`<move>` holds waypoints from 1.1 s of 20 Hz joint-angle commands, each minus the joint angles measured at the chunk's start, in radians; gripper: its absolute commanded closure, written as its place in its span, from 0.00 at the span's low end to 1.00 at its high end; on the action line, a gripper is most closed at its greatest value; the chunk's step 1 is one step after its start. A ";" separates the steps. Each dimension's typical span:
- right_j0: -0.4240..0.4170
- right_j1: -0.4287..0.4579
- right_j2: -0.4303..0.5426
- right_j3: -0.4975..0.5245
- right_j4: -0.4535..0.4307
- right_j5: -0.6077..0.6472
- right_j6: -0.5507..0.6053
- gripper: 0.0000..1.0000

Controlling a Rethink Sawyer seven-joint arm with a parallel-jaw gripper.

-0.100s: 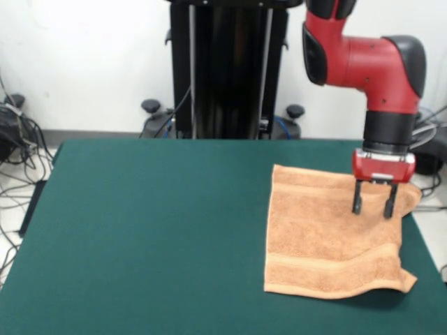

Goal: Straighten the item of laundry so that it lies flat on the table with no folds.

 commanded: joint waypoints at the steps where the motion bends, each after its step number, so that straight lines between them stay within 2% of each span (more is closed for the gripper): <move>1: -0.060 0.052 -0.013 -0.091 -0.094 0.118 0.036 0.00; 8: -0.180 0.052 -0.005 -0.141 -0.291 0.189 -0.018 0.00; 14: -0.193 0.051 -0.025 -0.171 -0.357 0.225 -0.008 0.00; 18: -0.170 0.094 -0.039 -0.204 -0.344 0.221 0.021 0.00; 22: -0.088 0.135 -0.092 -0.229 -0.243 0.213 0.053 0.00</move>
